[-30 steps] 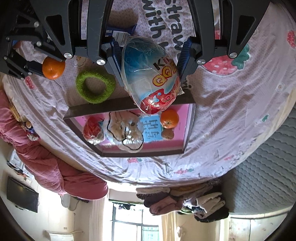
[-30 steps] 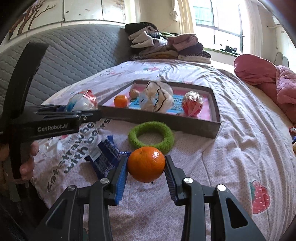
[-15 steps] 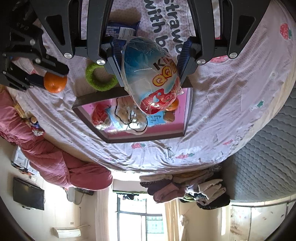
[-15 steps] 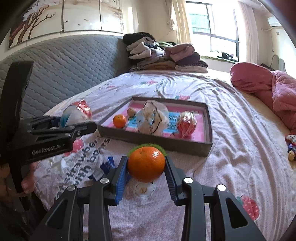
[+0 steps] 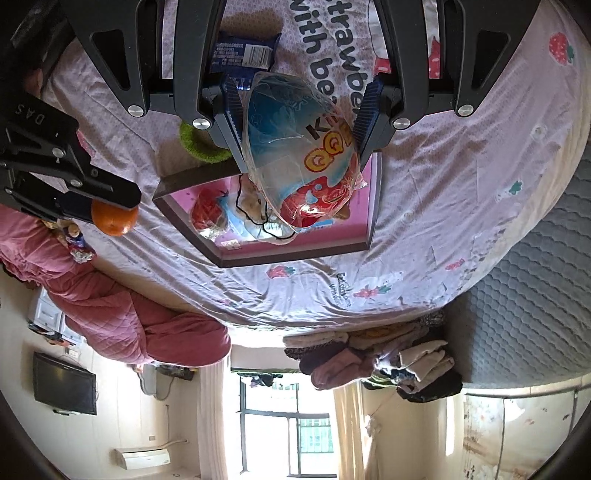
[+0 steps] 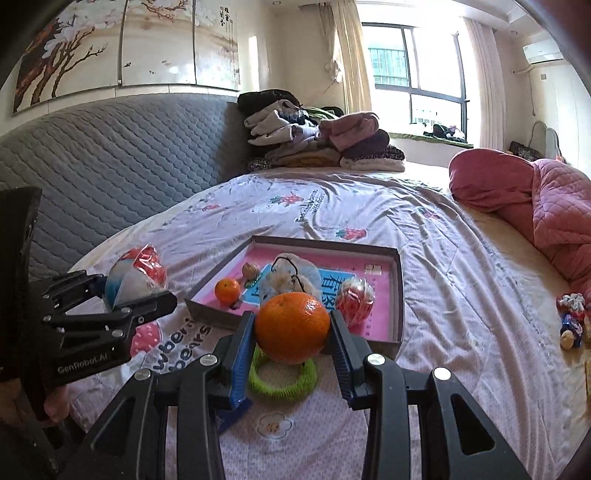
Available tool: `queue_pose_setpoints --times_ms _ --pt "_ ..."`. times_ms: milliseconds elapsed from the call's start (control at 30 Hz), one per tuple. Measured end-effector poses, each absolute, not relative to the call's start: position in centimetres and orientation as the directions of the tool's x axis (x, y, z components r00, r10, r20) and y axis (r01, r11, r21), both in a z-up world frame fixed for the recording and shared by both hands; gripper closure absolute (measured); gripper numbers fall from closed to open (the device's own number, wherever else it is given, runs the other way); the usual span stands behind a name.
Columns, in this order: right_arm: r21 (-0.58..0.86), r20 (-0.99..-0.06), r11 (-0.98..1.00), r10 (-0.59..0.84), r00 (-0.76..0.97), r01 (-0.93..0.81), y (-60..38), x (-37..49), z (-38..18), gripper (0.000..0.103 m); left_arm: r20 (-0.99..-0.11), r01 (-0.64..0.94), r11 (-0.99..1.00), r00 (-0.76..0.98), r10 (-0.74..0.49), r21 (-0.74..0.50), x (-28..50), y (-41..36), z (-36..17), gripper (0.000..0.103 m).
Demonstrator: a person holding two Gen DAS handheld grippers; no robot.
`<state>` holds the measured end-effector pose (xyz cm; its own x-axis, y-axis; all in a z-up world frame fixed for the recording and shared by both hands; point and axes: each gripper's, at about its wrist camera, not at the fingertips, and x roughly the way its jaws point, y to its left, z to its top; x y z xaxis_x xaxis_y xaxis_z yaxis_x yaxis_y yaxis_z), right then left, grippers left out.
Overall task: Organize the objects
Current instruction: 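Lift and carry the toy egg toward the tray while the right tool carries the mandarin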
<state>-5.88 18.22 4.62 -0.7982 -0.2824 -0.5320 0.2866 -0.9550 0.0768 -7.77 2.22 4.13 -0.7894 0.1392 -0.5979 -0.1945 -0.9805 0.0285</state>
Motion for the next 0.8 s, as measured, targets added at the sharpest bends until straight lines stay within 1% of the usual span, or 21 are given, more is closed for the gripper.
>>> queue_pose_setpoints --times_ms 500,800 --pt "0.073 -0.506 -0.959 -0.272 -0.819 0.273 18.4 -7.5 6.0 0.064 -0.574 -0.195 -0.980 -0.807 0.139 0.037 -8.8 1.8 5.6 0.050" --pt "0.060 -0.506 -0.966 -0.246 -0.827 0.251 19.2 -9.3 6.3 0.064 -0.566 -0.172 -0.984 -0.816 0.119 0.042 -11.4 0.8 6.3 0.050"
